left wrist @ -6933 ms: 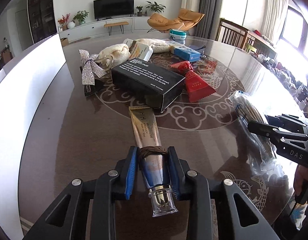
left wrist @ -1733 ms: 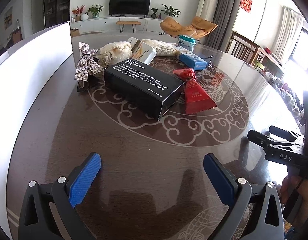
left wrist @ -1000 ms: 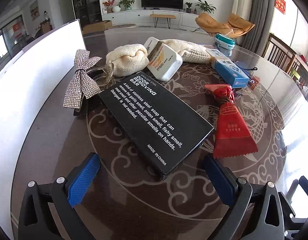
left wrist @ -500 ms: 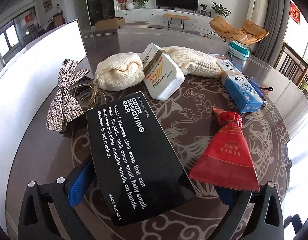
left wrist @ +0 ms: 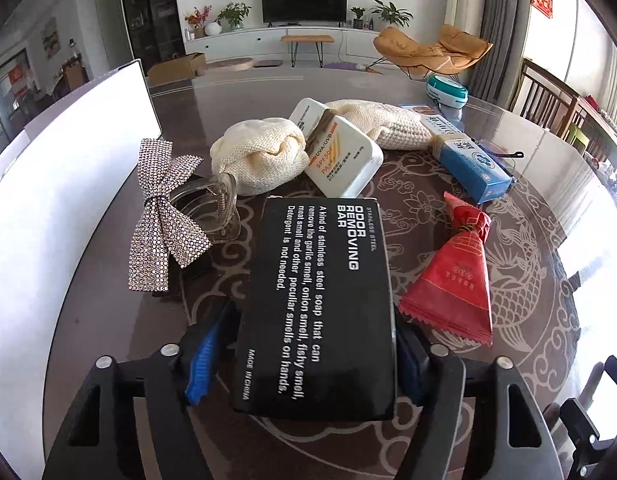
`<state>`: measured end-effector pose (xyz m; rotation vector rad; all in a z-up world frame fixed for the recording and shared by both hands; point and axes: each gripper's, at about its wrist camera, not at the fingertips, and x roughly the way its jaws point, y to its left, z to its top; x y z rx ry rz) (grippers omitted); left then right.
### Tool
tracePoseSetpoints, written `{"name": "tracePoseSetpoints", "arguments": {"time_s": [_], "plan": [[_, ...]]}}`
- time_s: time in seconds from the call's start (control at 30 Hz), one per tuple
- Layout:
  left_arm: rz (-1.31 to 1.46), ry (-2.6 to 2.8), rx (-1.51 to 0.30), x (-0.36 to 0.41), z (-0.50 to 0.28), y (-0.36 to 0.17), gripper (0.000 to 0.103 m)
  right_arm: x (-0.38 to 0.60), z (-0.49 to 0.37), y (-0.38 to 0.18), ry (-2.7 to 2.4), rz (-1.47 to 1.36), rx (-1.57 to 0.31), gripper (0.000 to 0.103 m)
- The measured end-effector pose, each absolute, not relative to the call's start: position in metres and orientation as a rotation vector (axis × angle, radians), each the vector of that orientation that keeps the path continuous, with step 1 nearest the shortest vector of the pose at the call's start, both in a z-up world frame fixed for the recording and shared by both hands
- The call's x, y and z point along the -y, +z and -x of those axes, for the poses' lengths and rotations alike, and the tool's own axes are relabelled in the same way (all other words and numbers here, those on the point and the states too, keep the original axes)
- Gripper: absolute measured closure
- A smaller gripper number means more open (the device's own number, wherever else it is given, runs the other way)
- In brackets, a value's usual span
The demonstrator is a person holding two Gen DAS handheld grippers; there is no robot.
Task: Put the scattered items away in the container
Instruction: 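Approach the black soap box with the left gripper, then grasp the black soap box with the left gripper while the right grasps the red packet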
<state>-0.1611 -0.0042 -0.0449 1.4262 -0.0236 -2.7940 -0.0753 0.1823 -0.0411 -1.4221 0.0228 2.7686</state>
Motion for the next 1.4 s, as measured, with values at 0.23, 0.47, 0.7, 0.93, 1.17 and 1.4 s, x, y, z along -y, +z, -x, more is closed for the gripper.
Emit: {"name": "tracePoseSetpoints", "arguments": {"time_s": [0.23,0.47,0.7,0.93,1.17,1.4], "plan": [[-1.448,-2.856,0.075,0.012,0.135,-0.044,0.045,-0.182,0.075,-0.041,2.769,1.422,-0.023,0.000],[-1.474,-2.913,0.131,0.028,0.088,-0.043,0.045,-0.182,0.075,-0.041,2.769,1.422,-0.023,0.000],[-1.464,-2.950,0.154,0.035,0.076,-0.044,0.042,-0.183,0.075,-0.041,2.769,1.422,-0.023,0.000],[-1.467,-2.943,0.143,0.038,0.079,-0.047,0.019,-0.182,0.075,-0.041,2.768,1.422,-0.023,0.000],[-1.499,-2.927,0.148,0.037,0.081,-0.050,0.006,-0.183,0.074,-0.041,2.768,1.422,-0.023,0.000],[-1.517,-2.914,0.145,0.038,0.083,-0.052,0.000,-0.182,0.075,-0.041,2.768,1.422,-0.023,0.000]]}}
